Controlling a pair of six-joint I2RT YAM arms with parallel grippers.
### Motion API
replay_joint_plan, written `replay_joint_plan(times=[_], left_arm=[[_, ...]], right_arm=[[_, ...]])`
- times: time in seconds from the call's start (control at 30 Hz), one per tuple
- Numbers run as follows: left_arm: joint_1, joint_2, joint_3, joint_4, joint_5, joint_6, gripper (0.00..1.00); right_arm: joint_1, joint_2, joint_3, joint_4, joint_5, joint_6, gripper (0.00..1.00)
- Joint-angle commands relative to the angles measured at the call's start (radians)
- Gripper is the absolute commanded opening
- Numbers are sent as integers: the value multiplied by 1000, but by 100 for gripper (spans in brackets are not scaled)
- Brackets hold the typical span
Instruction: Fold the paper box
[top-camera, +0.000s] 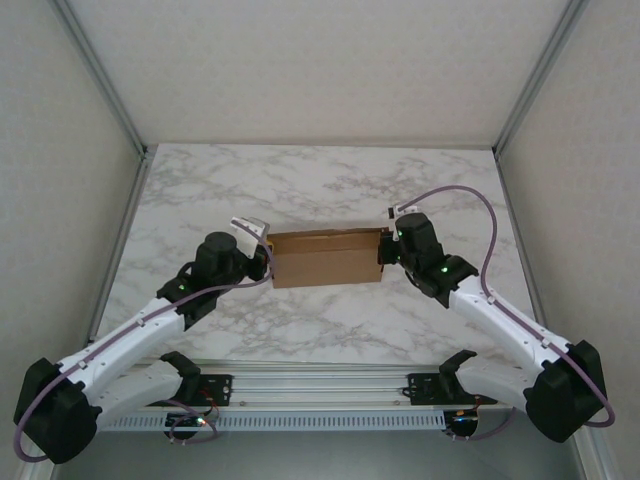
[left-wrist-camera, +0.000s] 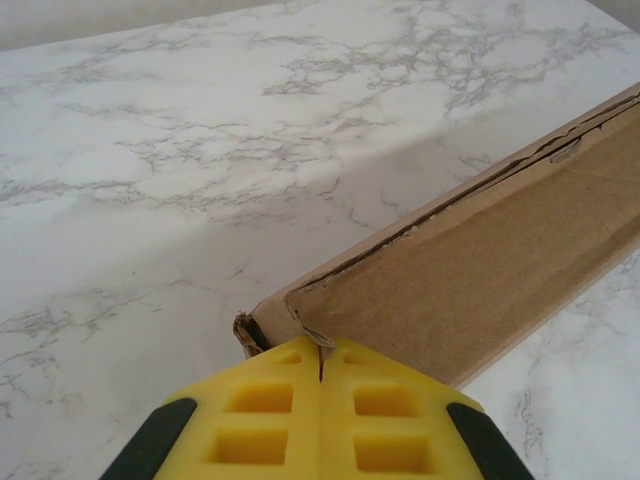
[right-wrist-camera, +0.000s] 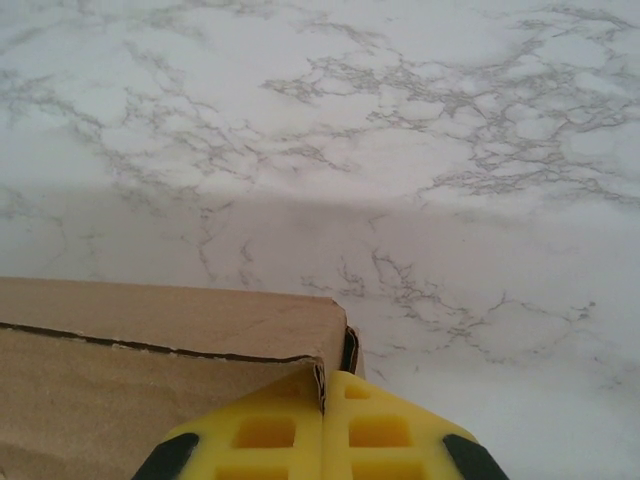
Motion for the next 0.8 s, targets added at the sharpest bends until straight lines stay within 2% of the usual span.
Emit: replay_joint_plan(times=[0.0, 0.4, 0.53, 0.77], left_arm=[[-27, 29, -45, -82, 31, -30, 0], [-66, 0, -81, -70, -105, -187, 0], [-67, 34, -80, -84, -101, -182, 0], [-69, 45, -66, -95, -108, -164, 0]], right_arm=[[28, 5, -67, -47, -12, 81, 0], [32, -29, -164, 43, -21, 68, 1], [31, -63, -170, 51, -19, 52, 7], [30, -84, -138, 19, -39, 32, 24]])
